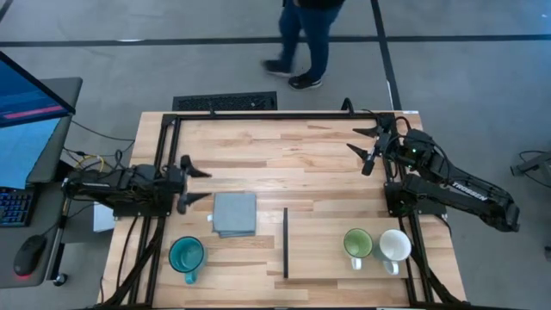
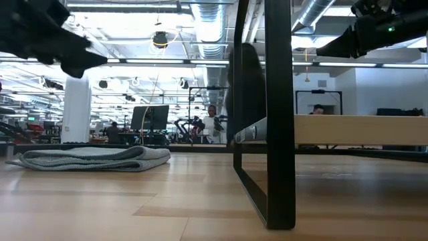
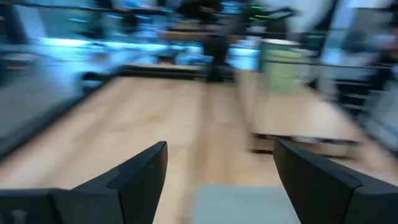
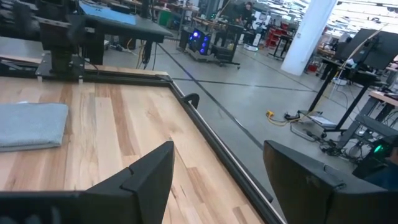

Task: Stack small to large cups/mugs on shelf
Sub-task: Put the blue-green mug on the shelf

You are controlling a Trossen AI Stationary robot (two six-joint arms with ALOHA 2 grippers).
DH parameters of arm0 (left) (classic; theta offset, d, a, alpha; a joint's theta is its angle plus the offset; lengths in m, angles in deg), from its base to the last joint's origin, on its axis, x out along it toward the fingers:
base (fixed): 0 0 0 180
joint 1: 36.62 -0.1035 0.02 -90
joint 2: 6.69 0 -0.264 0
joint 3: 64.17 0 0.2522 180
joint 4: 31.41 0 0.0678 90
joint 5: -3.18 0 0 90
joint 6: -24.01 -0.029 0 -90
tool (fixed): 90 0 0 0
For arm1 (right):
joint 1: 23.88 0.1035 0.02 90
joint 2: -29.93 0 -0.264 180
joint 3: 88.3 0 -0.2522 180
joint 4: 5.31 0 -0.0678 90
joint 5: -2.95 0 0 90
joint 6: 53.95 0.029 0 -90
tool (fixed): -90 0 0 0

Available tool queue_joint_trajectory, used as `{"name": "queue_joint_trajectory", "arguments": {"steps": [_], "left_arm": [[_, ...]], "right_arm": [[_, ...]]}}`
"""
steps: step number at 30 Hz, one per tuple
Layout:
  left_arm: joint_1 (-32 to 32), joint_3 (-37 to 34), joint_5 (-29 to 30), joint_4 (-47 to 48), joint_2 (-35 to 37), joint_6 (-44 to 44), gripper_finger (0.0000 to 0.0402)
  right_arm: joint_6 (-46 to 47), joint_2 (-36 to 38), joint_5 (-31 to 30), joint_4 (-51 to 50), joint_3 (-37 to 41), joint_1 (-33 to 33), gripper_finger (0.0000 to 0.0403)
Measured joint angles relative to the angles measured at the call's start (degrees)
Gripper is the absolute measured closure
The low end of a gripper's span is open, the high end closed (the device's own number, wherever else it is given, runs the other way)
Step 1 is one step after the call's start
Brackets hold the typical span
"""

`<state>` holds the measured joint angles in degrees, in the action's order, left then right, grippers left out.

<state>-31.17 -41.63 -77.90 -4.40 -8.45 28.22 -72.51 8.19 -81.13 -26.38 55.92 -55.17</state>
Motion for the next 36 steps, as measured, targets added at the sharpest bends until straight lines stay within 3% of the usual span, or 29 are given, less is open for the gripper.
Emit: {"name": "queue_joint_trajectory", "arguments": {"steps": [4,11,19,27,36], "left_arm": [[0.02,0.0,-7.77,-0.07,-0.02,1.74,0.0118],[0.02,0.0,-10.56,1.88,0.0,13.98,0.0118],[0.02,0.0,-21.32,1.59,-0.02,16.29,0.0118],[0.02,3.89,-20.63,6.65,-2.68,19.39,0.0118],[1.44,17.36,-20.45,18.5,-14.29,17.54,0.0118]], "right_arm": [[-0.07,0.0,0.0,0.0,0.0,0.0,0.0132],[-0.07,0.0,0.0,0.02,0.0,0.0,0.0132],[0.02,0.0,0.0,0.05,-0.02,0.0,0.0132],[0.09,0.0,0.0,1.98,-0.04,0.0,0.0132],[2.68,0.02,-0.02,3.98,-0.04,0.0,0.0132]]}}
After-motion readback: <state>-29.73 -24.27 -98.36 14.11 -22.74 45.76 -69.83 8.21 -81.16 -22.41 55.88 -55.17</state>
